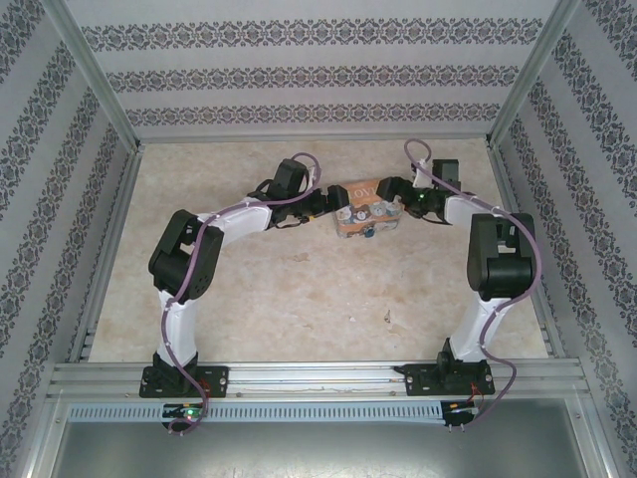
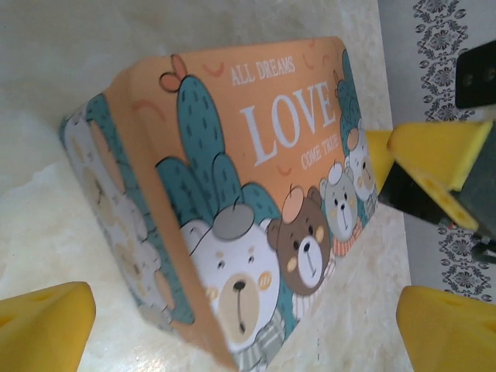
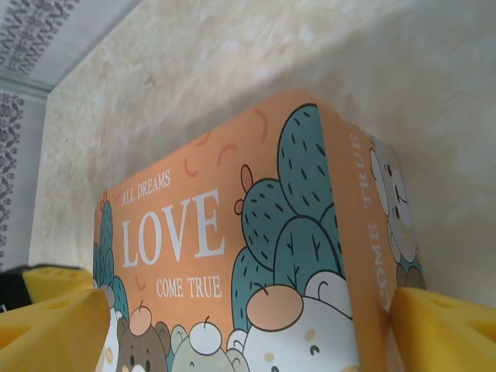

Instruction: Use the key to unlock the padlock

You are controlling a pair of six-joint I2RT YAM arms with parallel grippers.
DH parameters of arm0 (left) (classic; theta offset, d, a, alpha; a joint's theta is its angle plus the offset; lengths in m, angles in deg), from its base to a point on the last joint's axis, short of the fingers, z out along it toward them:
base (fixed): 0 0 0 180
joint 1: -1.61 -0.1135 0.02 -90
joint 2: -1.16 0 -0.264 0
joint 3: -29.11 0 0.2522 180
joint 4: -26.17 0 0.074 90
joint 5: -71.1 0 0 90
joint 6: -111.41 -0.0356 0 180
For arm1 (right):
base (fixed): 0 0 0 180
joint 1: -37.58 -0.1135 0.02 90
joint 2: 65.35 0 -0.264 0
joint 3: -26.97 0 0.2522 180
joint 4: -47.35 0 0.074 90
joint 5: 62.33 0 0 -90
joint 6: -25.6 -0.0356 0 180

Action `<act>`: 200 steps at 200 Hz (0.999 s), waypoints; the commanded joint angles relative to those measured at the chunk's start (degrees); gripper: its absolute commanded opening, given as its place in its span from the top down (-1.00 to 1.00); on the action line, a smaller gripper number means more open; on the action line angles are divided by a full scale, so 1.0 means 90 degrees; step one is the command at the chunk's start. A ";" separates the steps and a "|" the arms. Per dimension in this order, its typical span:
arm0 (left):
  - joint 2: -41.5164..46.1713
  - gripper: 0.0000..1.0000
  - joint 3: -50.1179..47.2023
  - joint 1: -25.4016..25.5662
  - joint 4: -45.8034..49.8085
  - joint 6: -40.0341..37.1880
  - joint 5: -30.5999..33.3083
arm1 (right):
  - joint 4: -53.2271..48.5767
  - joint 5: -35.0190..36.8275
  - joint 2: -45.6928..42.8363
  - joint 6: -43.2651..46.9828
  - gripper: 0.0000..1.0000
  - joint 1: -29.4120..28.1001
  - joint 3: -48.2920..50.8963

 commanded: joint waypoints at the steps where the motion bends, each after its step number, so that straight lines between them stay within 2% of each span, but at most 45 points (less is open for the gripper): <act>1: -0.0063 -0.99 0.0025 -0.0067 0.0020 0.0061 -0.0187 | 0.0153 -0.0213 -0.0375 -0.0120 -0.83 -0.0210 0.0336; 56: 0.0087 -0.99 -0.0148 -0.0158 0.0378 -0.0079 -0.0092 | 0.0345 -0.0014 -0.0917 -0.0356 -0.74 -0.0844 0.0862; 139: 0.0431 -0.99 -0.0438 -0.0562 0.0564 -0.0261 0.0002 | 0.0643 0.0647 -0.1360 -0.0774 -0.73 -0.1925 0.1387; 175: 0.0651 -0.99 -0.0696 -0.0750 0.0582 -0.0276 0.0044 | 0.0663 0.0920 -0.1487 -0.0867 -0.73 -0.2173 0.1512; 200: 0.0855 -0.99 -0.0839 -0.0838 0.0660 -0.0368 0.0138 | 0.0517 0.1388 -0.1726 -0.0898 -0.77 -0.2155 0.1591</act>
